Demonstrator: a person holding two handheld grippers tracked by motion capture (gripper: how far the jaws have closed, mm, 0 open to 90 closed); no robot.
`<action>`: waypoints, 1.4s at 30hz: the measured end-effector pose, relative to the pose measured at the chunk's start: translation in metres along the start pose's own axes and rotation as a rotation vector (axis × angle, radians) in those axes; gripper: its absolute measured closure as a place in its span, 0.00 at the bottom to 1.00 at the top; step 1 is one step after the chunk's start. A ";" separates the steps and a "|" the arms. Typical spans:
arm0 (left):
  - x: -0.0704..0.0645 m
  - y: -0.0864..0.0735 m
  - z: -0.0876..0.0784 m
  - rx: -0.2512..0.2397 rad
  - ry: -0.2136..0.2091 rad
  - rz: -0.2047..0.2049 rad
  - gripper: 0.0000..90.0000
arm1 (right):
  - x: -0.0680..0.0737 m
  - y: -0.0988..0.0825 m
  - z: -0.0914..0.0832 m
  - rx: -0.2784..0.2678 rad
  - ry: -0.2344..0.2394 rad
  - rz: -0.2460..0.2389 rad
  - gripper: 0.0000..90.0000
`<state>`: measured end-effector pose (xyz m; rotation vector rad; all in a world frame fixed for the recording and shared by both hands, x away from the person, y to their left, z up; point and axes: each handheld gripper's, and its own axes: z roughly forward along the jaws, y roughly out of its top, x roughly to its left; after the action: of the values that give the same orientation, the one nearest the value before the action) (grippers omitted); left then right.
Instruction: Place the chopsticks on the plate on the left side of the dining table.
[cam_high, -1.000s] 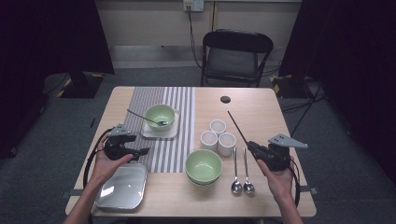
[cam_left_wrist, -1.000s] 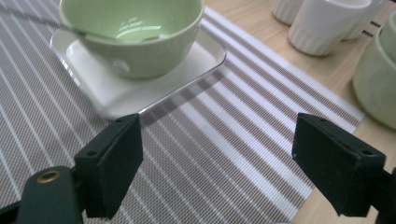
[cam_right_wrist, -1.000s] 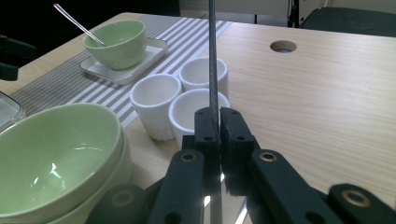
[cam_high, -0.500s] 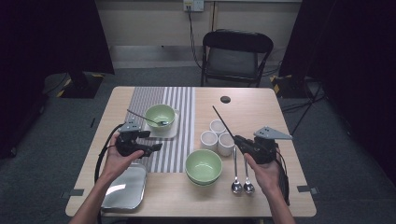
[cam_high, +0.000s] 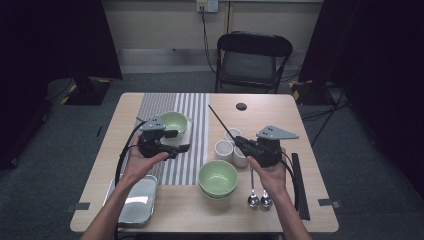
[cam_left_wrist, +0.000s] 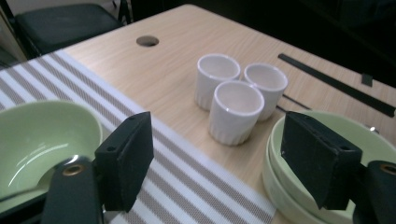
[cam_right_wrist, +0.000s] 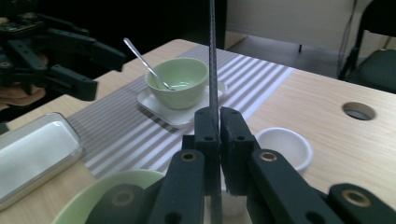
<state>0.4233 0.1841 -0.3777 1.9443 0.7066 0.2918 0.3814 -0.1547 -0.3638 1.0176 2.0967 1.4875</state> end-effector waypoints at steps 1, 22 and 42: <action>-0.001 0.000 0.004 -0.011 -0.005 -0.007 0.32 | 0.002 -0.002 0.003 0.001 0.009 0.003 0.96; -0.019 0.012 -0.004 -0.093 -0.146 0.021 0.43 | 0.049 0.000 0.023 -0.010 0.106 -0.065 0.97; -0.020 0.010 -0.012 -0.238 -0.172 -0.045 0.76 | 0.068 -0.002 0.038 0.020 0.154 -0.061 0.97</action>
<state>0.4049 0.1777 -0.3616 1.7014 0.5751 0.1702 0.3603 -0.0799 -0.3732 0.8622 2.2307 1.5622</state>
